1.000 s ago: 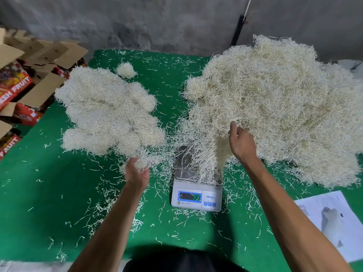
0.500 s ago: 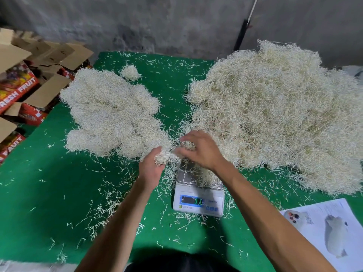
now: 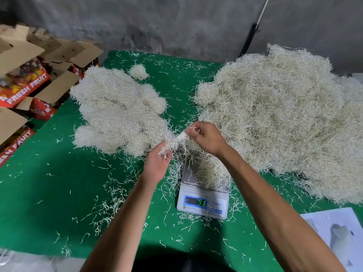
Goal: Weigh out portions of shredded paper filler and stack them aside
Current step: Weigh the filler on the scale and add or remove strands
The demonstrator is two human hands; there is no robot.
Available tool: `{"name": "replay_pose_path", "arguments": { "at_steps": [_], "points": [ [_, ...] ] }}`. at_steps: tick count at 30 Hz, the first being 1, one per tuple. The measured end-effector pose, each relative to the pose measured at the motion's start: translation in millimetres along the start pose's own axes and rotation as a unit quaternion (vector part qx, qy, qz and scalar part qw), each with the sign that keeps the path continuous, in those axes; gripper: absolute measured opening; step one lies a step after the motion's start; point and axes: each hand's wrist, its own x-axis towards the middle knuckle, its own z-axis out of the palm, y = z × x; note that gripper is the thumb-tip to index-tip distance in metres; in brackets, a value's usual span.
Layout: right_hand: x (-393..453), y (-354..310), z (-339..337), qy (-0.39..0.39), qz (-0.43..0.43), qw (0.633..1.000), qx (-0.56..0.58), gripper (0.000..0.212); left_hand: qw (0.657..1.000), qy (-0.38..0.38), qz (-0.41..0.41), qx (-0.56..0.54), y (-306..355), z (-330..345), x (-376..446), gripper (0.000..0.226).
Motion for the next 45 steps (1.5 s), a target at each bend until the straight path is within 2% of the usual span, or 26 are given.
{"name": "replay_pose_path", "arguments": {
  "at_steps": [2,3,4,5,6,7,8,10,14,17,21,22,23,25,26,28,29,31,33,34,36,38,39,41,43,45],
  "points": [
    [-1.8,-7.3,0.2,0.002,0.002,1.0,0.007,0.023,0.999,0.024,-0.012,-0.026,2.6,0.8,3.1,0.039],
    [-3.4,-10.9,-0.7,0.018,0.002,1.0,0.011,0.026,0.998,0.043,0.006,0.044,3.2,1.6,1.2,0.041],
    [-3.9,-14.1,-4.5,0.047,0.002,0.998,0.029,0.028,0.976,0.073,0.04,0.199,3.1,-1.3,-1.0,0.047],
    [-3.5,-16.9,-12.3,0.087,0.002,0.995,0.053,0.028,0.916,0.118,0.069,0.376,1.6,-12.8,-1.7,0.056],
    [-1.6,-19.4,-24.2,0.128,0.002,0.989,0.075,0.028,0.825,0.166,0.097,0.532,-0.2,-27.0,-2.9,0.063],
    [0.3,-22.5,-40.0,0.158,0.0,0.983,0.089,0.027,0.763,0.19,0.101,0.609,-1.4,-41.6,-3.8,0.067],
    [1.7,-25.2,-57.0,0.175,-0.005,0.98,0.097,0.026,0.73,0.191,0.095,0.65,-2.1,-55.7,-7.8,0.067],
    [0.5,-28.8,-85.3,0.192,-0.019,0.976,0.098,0.024,0.712,0.185,0.092,0.671,-4.0,-75.9,-9.9,0.064],
    [-9.0,-31.7,-100.5,0.191,-0.04,0.975,0.107,0.025,0.741,0.208,0.094,0.631,-2.6,-95.2,-15.6,0.043],
    [-17.2,-15.8,-93.2,0.191,-0.011,0.978,0.08,0.026,0.76,0.243,0.091,0.596,1.1,-99.6,-19.6,0.033],
    [-32.5,31.3,-73.0,0.06,0.107,0.989,-0.087,0.032,0.806,0.342,0.053,0.481,3.0,-106.3,-13.8,0.012],
    [-36.8,40.8,-68.5,0.022,0.133,0.983,-0.126,0.034,0.809,0.357,0.042,0.464,5.7,-107.0,-15.9,0.013],
    [-41.2,48.6,-64.9,0.0,0.151,0.977,-0.15,0.035,0.814,0.371,0.033,0.446,7.2,-115.4,-12.5,0.029],
    [-47.5,59.6,-62.2,0.02,0.163,0.974,-0.157,0.039,0.863,0.361,0.023,0.353,8.8,-126.6,-8.0,0.047],
    [-49.0,63.0,-62.4,0.055,0.159,0.973,-0.156,0.041,0.89,0.36,0.013,0.279,9.6,-126.7,-8.9,0.043],
    [-50.1,64.9,-63.0,0.131,0.143,0.969,-0.154,0.047,0.932,0.341,0.014,0.121,15.8,-113.0,-4.0,0.014],
    [-50.1,64.7,-63.1,0.158,0.135,0.967,-0.15,0.048,0.94,0.317,0.006,0.127,15.1,-110.1,-6.1,0.018],
    [-48.2,63.9,-63.3,0.18,0.122,0.965,-0.145,0.049,0.93,0.318,0.044,0.176,17.1,-105.1,-3.9,0.033],
    [-46.1,62.2,-62.2,0.182,0.117,0.965,-0.146,0.05,0.898,0.355,0.109,0.235,20.1,-102.7,-2.2,0.014],
    [-45.3,61.2,-61.3,0.182,0.117,0.965,-0.146,0.05,0.898,0.381,0.086,0.204,19.8,-104.0,0.6,0.012],
    [-45.2,60.1,-58.7,0.191,0.113,0.964,-0.149,0.051,0.911,0.365,0.101,0.164,17.6,-109.4,3.7,0.017],
    [-46.4,62.0,-57.3,0.2,0.108,0.962,-0.152,0.052,0.899,0.36,0.097,0.23,17.0,-106.3,0.8,0.015],
    [-47.2,62.8,-57.2,0.2,0.108,0.961,-0.155,0.053,0.877,0.359,0.113,0.297,16.2,-103.1,-3.7,0.015],
    [-49.3,64.7,-58.3,0.196,0.111,0.961,-0.159,0.054,0.894,0.345,0.122,0.26,10.8,-106.4,0.0,0.021],
    [-51.3,66.0,-59.6,0.192,0.114,0.961,-0.16,0.055,0.937,0.282,0.096,0.183,6.6,-97.2,1.8,0.025],
    [-52.9,67.6,-60.4,0.193,0.116,0.962,-0.156,0.055,0.935,0.267,0.078,0.22,3.6,-90.8,0.5,0.025]
  ]
}}
